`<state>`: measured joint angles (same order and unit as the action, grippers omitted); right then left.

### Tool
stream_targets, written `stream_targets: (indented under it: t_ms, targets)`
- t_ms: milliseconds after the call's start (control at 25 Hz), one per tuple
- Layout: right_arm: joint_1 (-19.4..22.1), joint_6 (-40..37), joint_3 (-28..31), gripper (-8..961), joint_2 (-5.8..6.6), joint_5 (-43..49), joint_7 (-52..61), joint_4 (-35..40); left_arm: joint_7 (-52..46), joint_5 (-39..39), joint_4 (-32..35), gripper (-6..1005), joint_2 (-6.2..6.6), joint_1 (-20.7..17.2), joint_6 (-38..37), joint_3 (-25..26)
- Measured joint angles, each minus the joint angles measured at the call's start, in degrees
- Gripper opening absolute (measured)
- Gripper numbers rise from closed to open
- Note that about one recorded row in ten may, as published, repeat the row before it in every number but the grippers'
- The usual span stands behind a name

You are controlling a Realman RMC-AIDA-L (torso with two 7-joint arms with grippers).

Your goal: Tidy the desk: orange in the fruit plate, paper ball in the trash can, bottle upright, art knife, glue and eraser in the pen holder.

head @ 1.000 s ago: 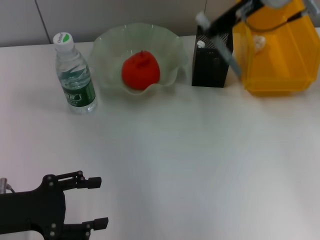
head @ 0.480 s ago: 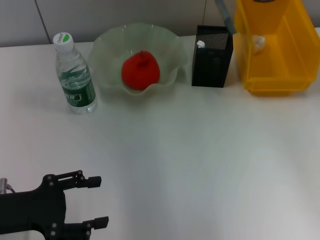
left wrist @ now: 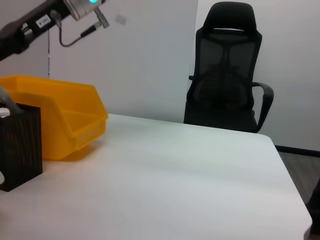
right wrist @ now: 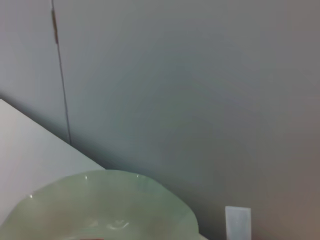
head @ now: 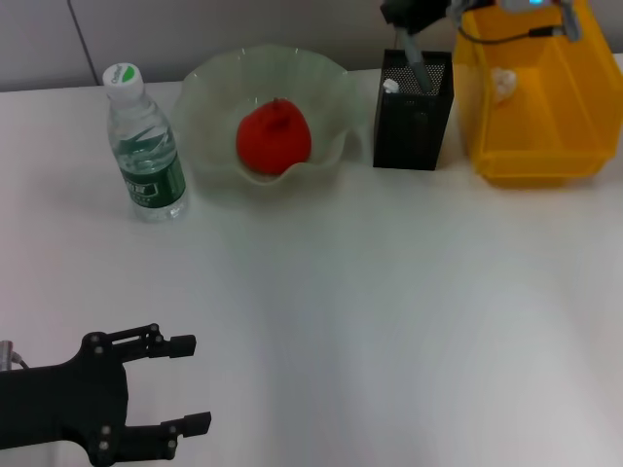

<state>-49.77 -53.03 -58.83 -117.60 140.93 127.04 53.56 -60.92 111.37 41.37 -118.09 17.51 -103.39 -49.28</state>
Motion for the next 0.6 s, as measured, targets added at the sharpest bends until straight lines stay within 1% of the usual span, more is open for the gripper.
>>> stream_targets:
  t_ms: [40, 80, 160, 400, 600]
  targets:
    - [0.0, 0.0, 0.0, 140, 0.00, 0.0, 0.0, 0.0, 0.0, 0.0, -0.2, 783, 0.01, 0.1, 0.1, 0.0]
    - [0.7, 0.9, 0.0, 140, -0.37, -0.8, -1.4, 0.0, 0.0, 0.0, -0.2, 783, 0.01, 0.1, 0.1, 0.0]
    - [1.3, 1.9, 0.0, 140, -0.69, -1.9, -2.5, -0.4, 0.0, 0.0, -0.3, 783, -0.01, 0.1, 0.4, 0.0]
    - [2.4, 2.9, -0.1, 140, -0.80, -2.5, -2.8, -2.2, -0.2, 0.0, -0.3, 782, -0.03, 0.2, 0.4, 0.0]
    - [2.9, 2.9, -0.2, 208, -1.04, -2.5, -2.5, -1.9, -0.4, 0.0, -0.3, 782, -0.03, 0.1, 0.4, 0.0]
